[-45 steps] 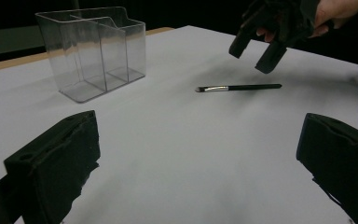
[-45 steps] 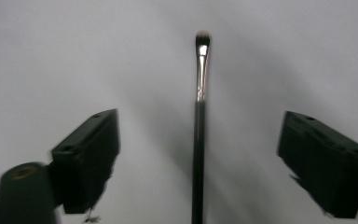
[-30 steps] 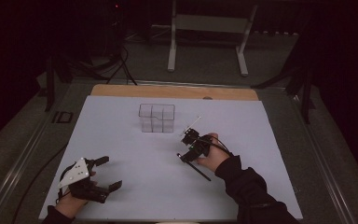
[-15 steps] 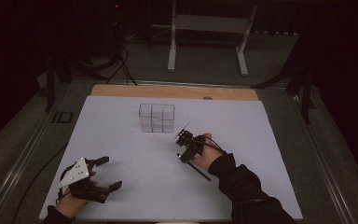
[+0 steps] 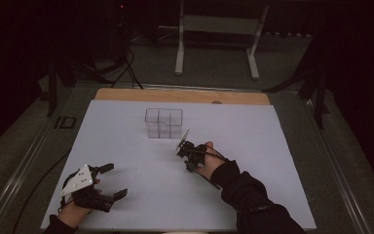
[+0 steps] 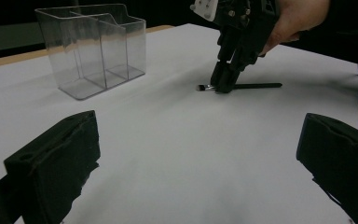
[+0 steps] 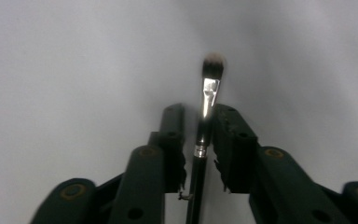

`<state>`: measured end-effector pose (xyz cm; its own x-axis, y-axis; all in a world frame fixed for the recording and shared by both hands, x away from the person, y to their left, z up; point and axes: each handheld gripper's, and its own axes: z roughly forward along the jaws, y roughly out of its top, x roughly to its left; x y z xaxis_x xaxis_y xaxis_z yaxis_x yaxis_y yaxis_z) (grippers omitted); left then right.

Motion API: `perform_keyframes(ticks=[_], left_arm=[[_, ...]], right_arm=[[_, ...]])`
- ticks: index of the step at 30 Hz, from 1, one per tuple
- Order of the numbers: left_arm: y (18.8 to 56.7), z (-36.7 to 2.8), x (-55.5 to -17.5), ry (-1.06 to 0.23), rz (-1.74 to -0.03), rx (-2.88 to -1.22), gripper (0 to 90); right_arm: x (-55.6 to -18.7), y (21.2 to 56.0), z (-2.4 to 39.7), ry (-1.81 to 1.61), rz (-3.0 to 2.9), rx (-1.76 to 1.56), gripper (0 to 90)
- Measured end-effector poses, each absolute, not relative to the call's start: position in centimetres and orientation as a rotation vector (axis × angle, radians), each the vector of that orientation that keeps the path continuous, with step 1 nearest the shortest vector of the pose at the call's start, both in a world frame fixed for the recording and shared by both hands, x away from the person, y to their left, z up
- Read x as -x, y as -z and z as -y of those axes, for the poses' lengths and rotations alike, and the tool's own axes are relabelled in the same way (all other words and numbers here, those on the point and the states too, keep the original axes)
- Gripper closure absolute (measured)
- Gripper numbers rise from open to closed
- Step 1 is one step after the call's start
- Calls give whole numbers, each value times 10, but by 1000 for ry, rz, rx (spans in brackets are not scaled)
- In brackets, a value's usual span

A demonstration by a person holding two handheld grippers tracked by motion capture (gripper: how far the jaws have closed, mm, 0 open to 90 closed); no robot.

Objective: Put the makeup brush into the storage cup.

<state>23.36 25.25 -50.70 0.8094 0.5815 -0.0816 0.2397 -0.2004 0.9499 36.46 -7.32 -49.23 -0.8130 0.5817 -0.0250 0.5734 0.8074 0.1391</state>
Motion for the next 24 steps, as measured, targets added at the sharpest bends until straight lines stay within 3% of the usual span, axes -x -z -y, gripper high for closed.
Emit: perform_keyframes(ticks=[7, 12, 24], left_arm=[[507, -252, -233, -352, -630, -1783, 9], [506, -253, -233, -353, -630, -1779, 9], [507, -252, -234, -348, -634, -1779, 9]], right_arm=[[-366, 492, 65, -104, -2953, -913, 846], [-369, 490, 67, -95, -2962, -905, 850], [-377, 448, 102, -426, -2892, -991, 850]])
